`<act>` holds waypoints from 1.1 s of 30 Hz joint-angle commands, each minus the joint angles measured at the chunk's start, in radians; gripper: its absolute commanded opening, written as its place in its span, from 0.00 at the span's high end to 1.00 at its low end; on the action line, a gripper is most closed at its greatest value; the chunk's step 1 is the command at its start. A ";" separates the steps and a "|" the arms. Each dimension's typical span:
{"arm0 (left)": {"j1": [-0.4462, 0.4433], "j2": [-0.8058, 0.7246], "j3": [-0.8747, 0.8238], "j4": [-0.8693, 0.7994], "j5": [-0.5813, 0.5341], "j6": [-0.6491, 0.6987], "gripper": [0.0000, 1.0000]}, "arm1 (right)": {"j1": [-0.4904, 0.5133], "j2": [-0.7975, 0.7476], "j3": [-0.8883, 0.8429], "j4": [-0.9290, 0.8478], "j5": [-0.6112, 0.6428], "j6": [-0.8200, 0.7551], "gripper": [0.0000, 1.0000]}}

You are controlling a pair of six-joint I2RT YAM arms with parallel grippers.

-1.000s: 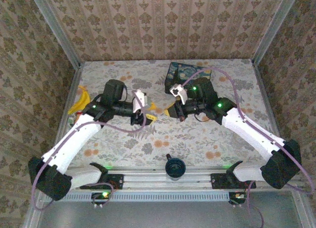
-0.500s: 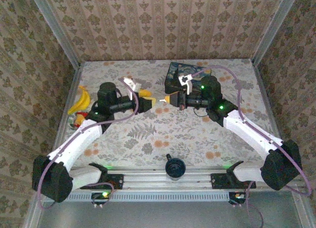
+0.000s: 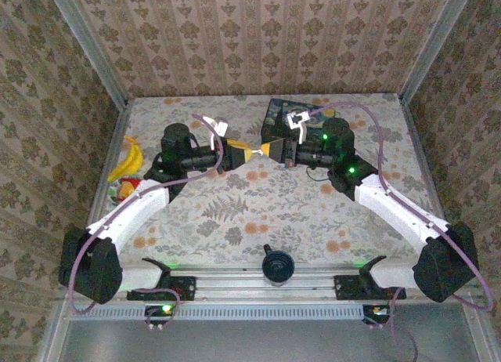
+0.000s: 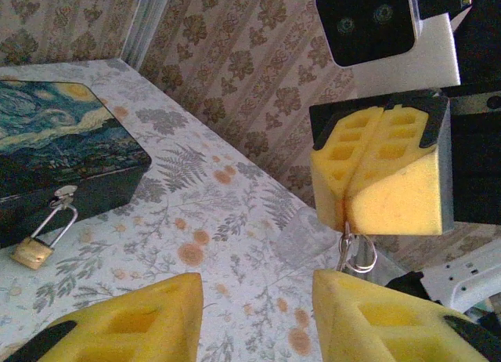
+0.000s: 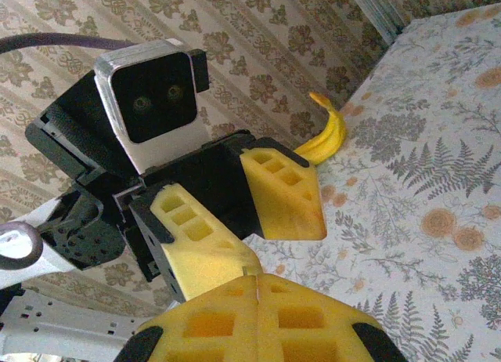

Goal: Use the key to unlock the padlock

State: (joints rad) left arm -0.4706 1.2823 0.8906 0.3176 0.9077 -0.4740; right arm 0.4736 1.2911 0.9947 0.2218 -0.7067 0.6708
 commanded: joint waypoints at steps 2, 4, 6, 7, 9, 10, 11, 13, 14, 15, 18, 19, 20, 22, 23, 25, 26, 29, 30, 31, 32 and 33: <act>-0.016 0.013 0.035 0.117 0.092 -0.062 0.63 | 0.003 0.019 0.011 0.018 -0.014 0.010 1.00; -0.016 0.015 0.031 0.126 0.094 -0.068 0.65 | 0.003 0.020 0.012 0.015 -0.011 0.009 1.00; -0.012 0.014 0.027 0.129 0.091 -0.078 0.65 | 0.003 0.017 0.012 0.012 -0.005 0.006 1.00; -0.007 0.011 0.022 0.138 0.087 -0.087 0.66 | 0.003 0.014 0.012 0.011 -0.003 0.003 1.00; 0.007 0.004 0.003 0.177 0.078 -0.120 0.66 | 0.003 0.010 0.013 0.008 0.000 0.000 1.00; 0.007 -0.002 -0.007 0.196 0.072 -0.138 0.66 | 0.003 0.008 0.012 0.006 0.002 -0.002 1.00; 0.038 -0.008 -0.014 0.208 0.067 -0.148 0.66 | 0.003 0.006 0.013 0.006 0.004 -0.004 1.00; 0.044 -0.019 -0.019 0.204 0.055 -0.149 0.60 | 0.003 0.004 0.011 0.005 0.006 -0.006 1.00; 0.044 -0.023 -0.018 0.200 0.048 -0.146 0.56 | 0.003 0.004 0.011 0.004 0.007 -0.005 1.00; 0.044 -0.024 -0.018 0.197 0.046 -0.146 0.54 | 0.003 0.004 0.011 0.004 0.007 -0.005 1.00; 0.043 -0.027 -0.019 0.213 0.043 -0.160 0.50 | 0.003 0.002 0.008 0.007 0.012 -0.005 1.00; 0.040 -0.025 -0.018 0.218 0.043 -0.166 0.50 | 0.003 0.000 0.004 0.013 0.015 -0.003 1.00; 0.036 -0.024 -0.016 0.218 0.048 -0.167 0.49 | 0.003 -0.001 0.001 0.018 0.016 0.001 1.00; 0.021 -0.016 -0.006 0.211 0.058 -0.162 0.49 | 0.003 0.000 -0.002 0.032 0.018 0.010 1.00; 0.020 -0.010 0.000 0.204 0.063 -0.156 0.48 | 0.003 -0.001 -0.003 0.039 0.021 0.015 1.00; -0.017 0.004 0.013 0.183 0.073 -0.142 0.48 | 0.004 0.000 -0.006 0.053 0.021 0.022 1.00; -0.022 0.011 0.017 0.176 0.075 -0.138 0.48 | 0.003 -0.002 -0.007 0.056 0.022 0.023 1.00; -0.030 0.031 0.022 0.176 0.077 -0.144 0.48 | 0.003 -0.004 -0.007 0.063 0.021 0.027 1.00; -0.030 0.034 0.022 0.181 0.077 -0.148 0.48 | 0.005 -0.006 -0.007 0.064 0.021 0.028 1.00; -0.031 0.039 0.024 0.188 0.078 -0.152 0.48 | 0.005 -0.007 -0.008 0.066 0.021 0.029 1.00; -0.031 0.043 0.024 0.201 0.081 -0.161 0.48 | 0.005 -0.007 -0.008 0.067 0.020 0.029 1.00; -0.031 0.047 0.024 0.217 0.085 -0.171 0.48 | 0.005 -0.006 -0.010 0.065 0.019 0.029 1.00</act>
State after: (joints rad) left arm -0.5026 1.3148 0.8825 0.4908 0.9646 -0.6231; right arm 0.4721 1.2915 0.9943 0.2462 -0.7033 0.6888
